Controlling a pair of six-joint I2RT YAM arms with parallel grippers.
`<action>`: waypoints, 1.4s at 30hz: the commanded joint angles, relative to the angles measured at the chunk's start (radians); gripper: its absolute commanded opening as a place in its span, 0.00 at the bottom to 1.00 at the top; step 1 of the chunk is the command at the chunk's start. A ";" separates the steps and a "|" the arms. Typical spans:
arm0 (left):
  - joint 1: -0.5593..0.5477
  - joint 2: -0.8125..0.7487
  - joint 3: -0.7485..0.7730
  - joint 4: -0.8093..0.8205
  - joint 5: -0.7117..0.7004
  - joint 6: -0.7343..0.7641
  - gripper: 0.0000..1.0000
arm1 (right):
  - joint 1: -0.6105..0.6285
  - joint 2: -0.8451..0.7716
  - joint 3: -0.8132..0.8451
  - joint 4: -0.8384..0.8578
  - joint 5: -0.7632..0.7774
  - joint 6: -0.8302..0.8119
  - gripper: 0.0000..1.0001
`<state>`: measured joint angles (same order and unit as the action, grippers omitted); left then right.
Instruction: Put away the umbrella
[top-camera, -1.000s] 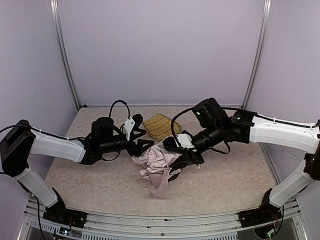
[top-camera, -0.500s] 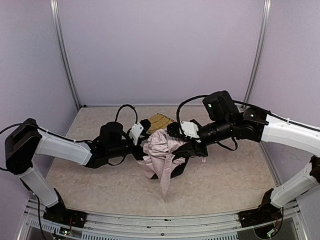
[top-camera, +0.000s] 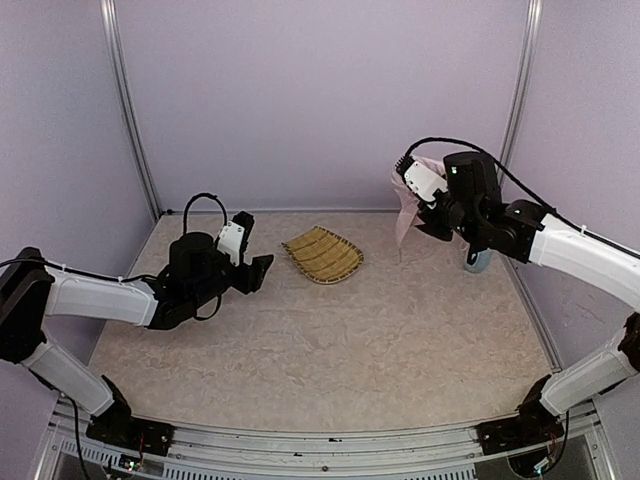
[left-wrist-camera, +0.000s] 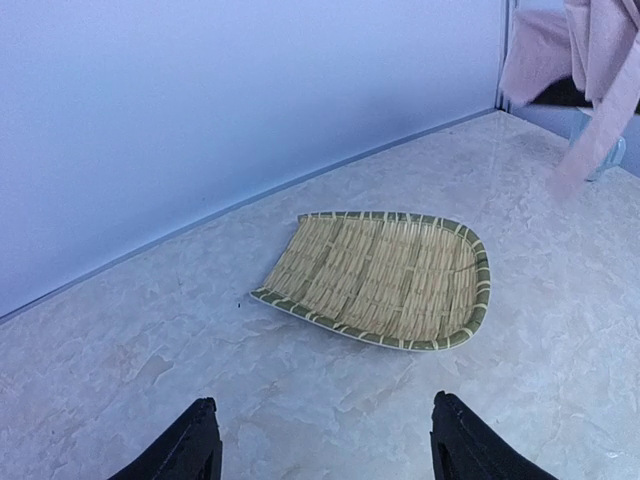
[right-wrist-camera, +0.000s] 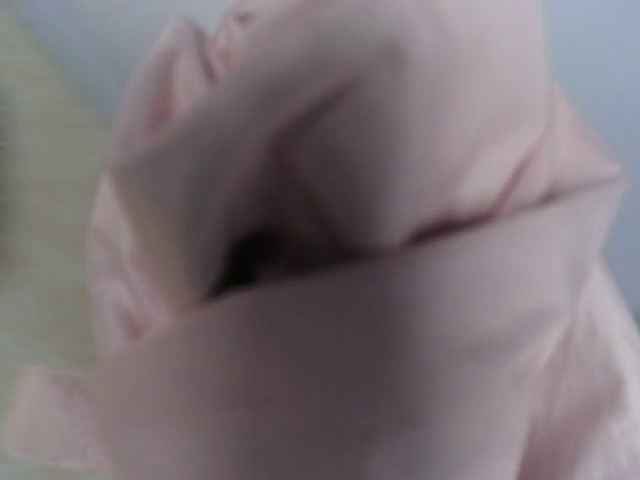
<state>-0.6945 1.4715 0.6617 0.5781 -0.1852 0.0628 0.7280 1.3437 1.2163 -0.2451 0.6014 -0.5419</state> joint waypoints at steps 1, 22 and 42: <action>-0.010 -0.023 -0.026 0.017 -0.021 -0.010 0.70 | 0.026 -0.002 0.002 0.223 0.333 -0.099 0.00; -0.083 -0.107 -0.075 -0.054 -0.046 0.017 0.70 | 0.436 0.586 -0.050 -0.244 -0.342 0.569 0.00; -0.325 -0.306 -0.184 -0.148 0.441 0.268 0.57 | 0.221 0.475 -0.186 -0.141 -1.230 0.534 0.00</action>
<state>-0.9806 1.1618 0.4923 0.4625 0.1120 0.2199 0.9890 1.7885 1.0870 -0.3832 -0.3496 -0.0147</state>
